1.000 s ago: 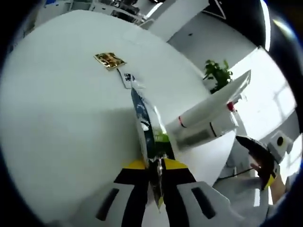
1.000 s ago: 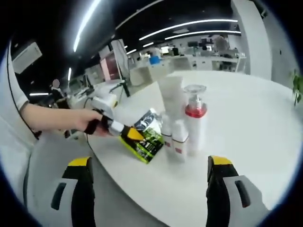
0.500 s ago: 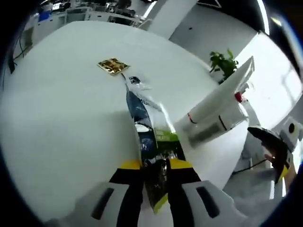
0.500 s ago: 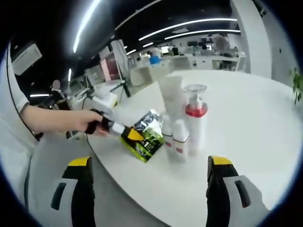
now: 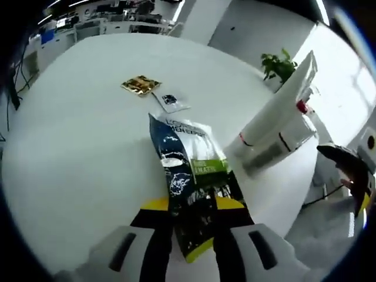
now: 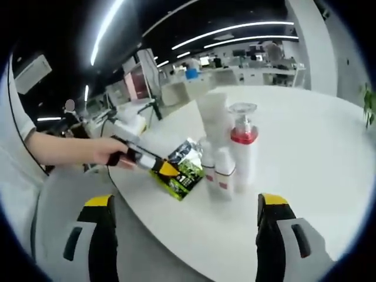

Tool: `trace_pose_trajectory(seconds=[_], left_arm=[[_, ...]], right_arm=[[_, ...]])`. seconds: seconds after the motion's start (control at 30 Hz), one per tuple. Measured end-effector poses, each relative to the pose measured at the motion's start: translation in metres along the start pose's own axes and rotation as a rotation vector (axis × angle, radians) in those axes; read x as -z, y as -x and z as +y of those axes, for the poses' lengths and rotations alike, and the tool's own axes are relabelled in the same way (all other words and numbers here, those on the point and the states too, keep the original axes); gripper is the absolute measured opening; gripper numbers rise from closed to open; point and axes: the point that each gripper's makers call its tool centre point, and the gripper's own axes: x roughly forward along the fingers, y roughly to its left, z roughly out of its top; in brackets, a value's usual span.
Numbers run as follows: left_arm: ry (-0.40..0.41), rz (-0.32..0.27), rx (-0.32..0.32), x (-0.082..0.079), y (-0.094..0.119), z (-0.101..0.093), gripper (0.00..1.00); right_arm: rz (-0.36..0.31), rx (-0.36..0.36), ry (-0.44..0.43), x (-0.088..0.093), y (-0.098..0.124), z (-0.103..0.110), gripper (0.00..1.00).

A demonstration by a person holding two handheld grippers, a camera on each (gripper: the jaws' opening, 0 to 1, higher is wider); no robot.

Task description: Arrange the skincare products in the storage area until every visible bottle or jar stands upright without overlapping.

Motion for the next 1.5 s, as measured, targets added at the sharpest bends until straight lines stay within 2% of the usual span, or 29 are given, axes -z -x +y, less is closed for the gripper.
trace_pose_trajectory(seconds=[0.27,0.4,0.6,0.9,1.0,1.3,1.5], left_arm=[[-0.136,0.020,-0.058,0.002,0.002,0.008,0.26],[-0.166,0.021,-0.072,0.001,0.004,0.005,0.25],[-0.202,0.020,-0.088,-0.004,0.003,0.012,0.29],[-0.226,0.021,-0.097,-0.004,0.003,0.013,0.36],[-0.233,0.019,-0.100,-0.005,0.007,0.014,0.40],[-0.229,0.021,-0.116,0.004,0.024,0.023,0.50],[-0.242,-0.043,-0.081,-0.001,0.041,0.018,0.56]], right_arm=[[0.003,-0.001,-0.003,0.001,0.000,0.000,0.99],[0.006,-0.003,-0.001,0.001,-0.001,0.001,0.99],[0.006,-0.001,-0.002,0.001,0.000,0.000,0.99],[0.018,0.004,0.004,0.003,-0.001,0.000,0.99],[0.022,0.005,0.004,0.004,-0.001,0.000,0.99],[0.023,0.027,-0.014,0.004,0.000,-0.007,0.99],[0.024,0.022,-0.009,0.005,-0.001,-0.004,0.99]])
